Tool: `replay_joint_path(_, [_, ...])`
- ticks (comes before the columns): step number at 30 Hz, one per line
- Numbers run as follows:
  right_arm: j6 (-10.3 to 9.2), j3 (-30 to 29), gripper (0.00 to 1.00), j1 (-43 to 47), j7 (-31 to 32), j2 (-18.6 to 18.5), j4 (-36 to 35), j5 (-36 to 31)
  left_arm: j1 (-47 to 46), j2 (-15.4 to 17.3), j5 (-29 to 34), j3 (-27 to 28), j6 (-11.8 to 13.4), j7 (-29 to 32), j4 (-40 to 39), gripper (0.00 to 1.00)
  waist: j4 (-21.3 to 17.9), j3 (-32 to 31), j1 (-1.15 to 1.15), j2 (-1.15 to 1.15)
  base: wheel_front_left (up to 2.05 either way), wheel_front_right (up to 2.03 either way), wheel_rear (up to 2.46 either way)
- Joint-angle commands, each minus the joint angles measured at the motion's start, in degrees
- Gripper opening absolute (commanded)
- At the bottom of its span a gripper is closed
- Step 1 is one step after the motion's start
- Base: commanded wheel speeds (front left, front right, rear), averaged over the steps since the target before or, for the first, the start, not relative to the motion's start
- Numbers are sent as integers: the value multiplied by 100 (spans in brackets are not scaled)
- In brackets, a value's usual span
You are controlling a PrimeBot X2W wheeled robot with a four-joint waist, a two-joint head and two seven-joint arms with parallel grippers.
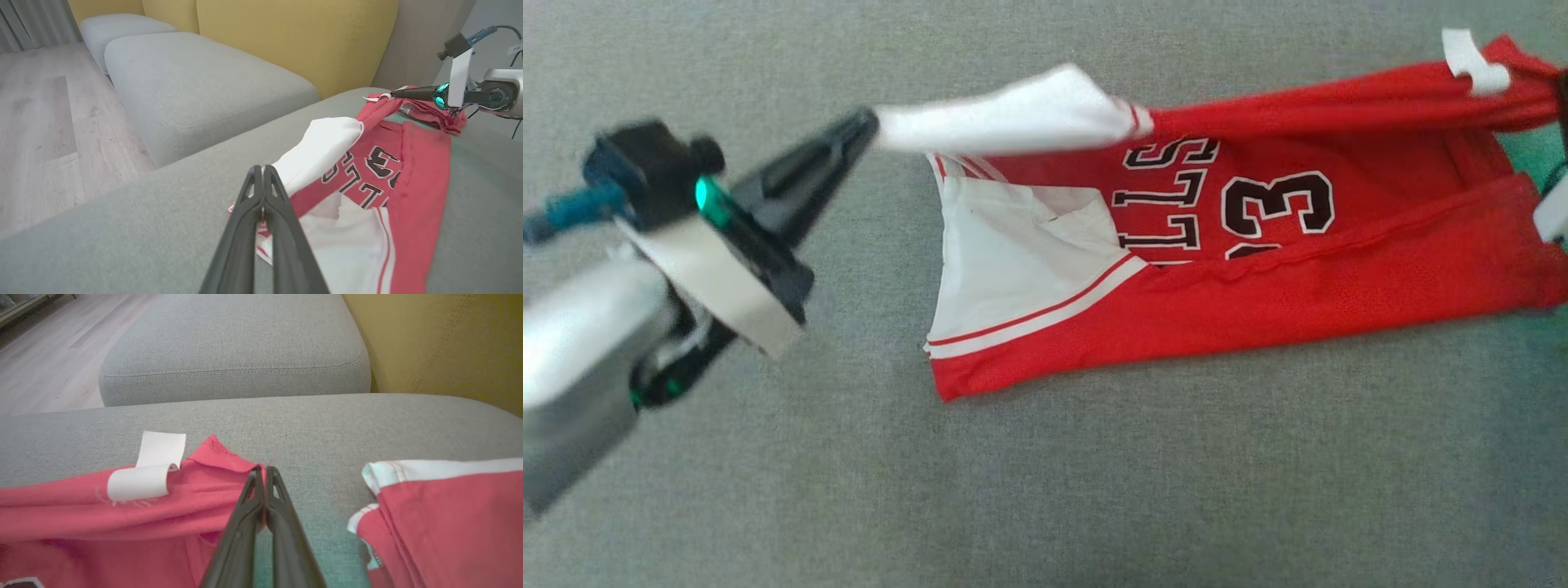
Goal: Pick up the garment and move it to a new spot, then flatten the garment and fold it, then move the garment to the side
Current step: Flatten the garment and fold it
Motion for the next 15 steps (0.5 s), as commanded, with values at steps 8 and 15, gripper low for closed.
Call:
replay_joint_path(8, [-4, -432, 0, 936, 34, -131, -597, 8, 895, 244, 164, 268, 578, -191, -744, 0, 33, -122, 1, 0, 0, 0, 0])
replay_joint_path(15, [-4, -695, 0, 1498, 140, 102, -1058, -67, 1818, -113, 370, 451, 1060, -218, -886, 0, -2, -110, 1, 0, 0, 0, 0])
